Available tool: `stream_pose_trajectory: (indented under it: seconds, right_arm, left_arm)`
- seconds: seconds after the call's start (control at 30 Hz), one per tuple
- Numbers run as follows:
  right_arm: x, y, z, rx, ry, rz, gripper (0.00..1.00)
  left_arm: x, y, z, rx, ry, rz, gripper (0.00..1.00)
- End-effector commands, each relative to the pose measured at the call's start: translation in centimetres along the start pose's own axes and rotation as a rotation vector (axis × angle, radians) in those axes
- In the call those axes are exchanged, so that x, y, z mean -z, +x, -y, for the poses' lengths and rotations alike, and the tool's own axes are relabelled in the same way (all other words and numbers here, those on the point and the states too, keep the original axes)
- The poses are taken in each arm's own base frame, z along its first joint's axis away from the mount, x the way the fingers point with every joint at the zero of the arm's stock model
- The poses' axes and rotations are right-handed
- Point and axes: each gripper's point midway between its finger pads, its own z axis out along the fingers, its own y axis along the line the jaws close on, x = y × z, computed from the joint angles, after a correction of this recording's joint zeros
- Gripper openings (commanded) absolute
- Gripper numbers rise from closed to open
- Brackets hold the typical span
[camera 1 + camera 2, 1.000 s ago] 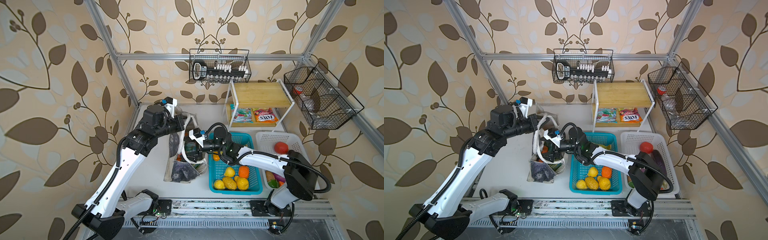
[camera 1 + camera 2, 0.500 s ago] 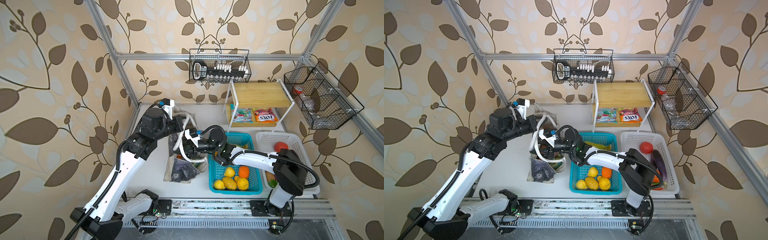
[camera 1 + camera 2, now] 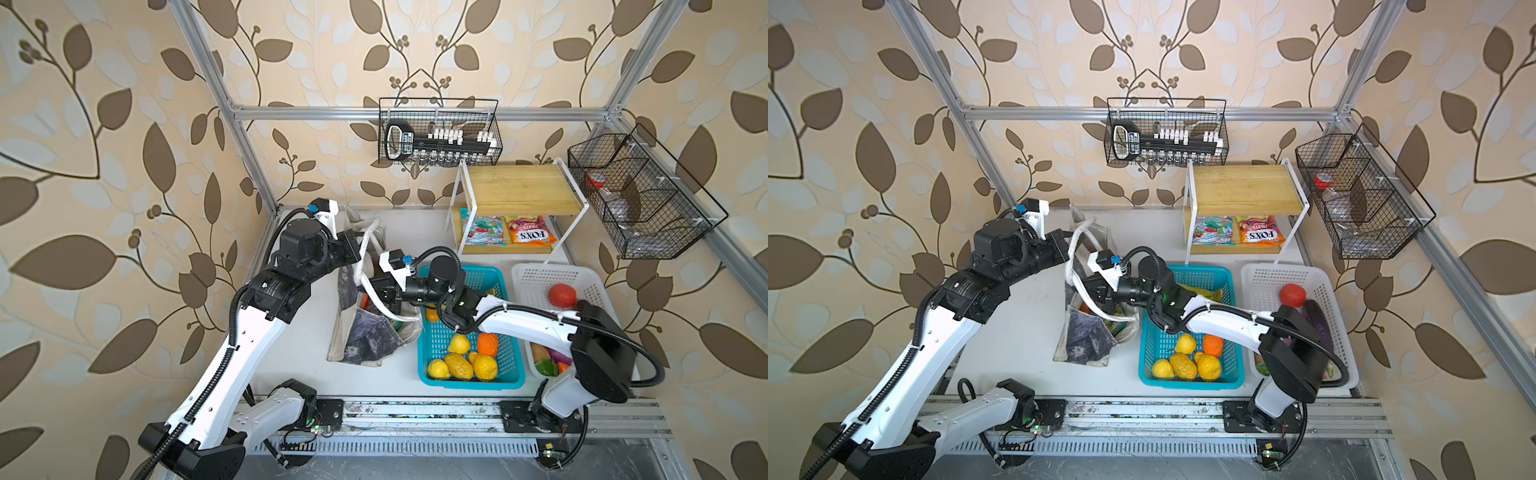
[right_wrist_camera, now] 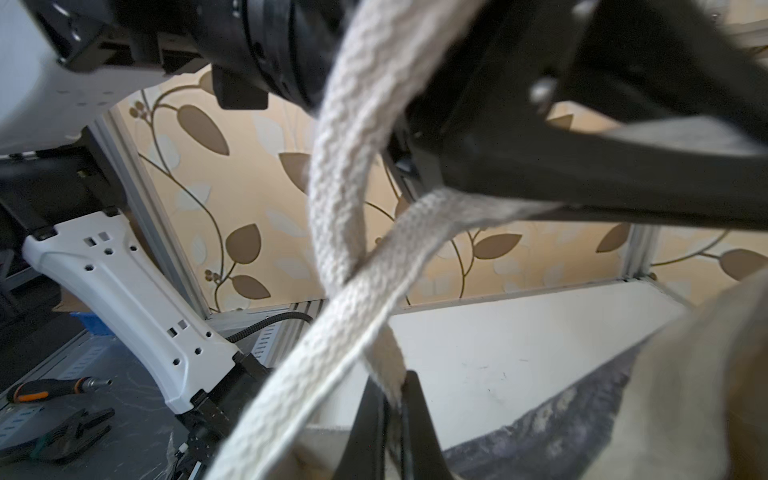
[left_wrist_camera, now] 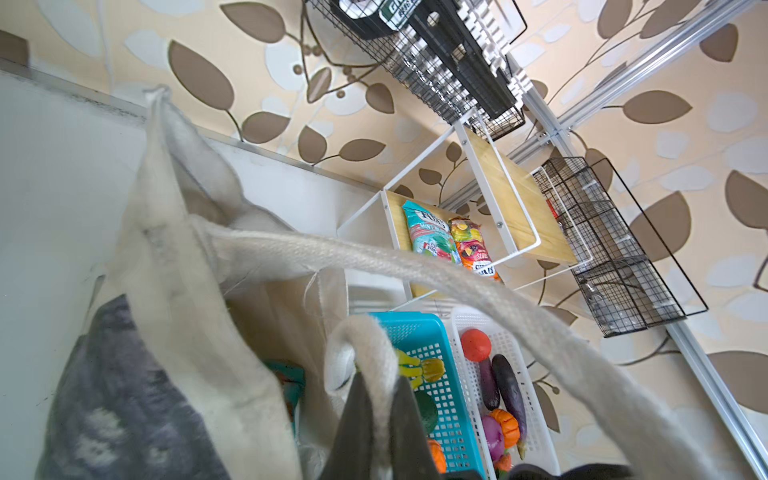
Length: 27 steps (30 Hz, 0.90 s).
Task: Place the food into the grocery bag and tie it
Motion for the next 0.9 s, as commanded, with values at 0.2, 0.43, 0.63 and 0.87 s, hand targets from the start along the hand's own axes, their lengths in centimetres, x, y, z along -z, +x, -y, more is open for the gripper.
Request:
stream_pose_trajectory:
  seconds: [0.2,0.43,0.63,0.87]
  right_arm:
    - [8.1,3.4,7.5,-0.046,0.622,-0.363,0.0]
    - [12.5,2.8,8.8,-0.091,0.838,-0.407,0.0]
    - [14.8,2.8,10.1,-0.091,0.961,-0.453,0.0]
    - [17.1,1.0,12.9,-0.069,1.072,-0.468,0.0]
  left_arm:
    - [3.1,-5.0,-7.4,0.071,-0.228,0.204,0.0]
    - [3.0,-5.0,-12.0,0.095,-0.387,0.258,0.0]
    - [3.7,-5.6,-15.5,0.193,-0.428,0.297,0.0]
    - [6.2,-9.2,-16.2,0.212,-0.473,0.405,0.0]
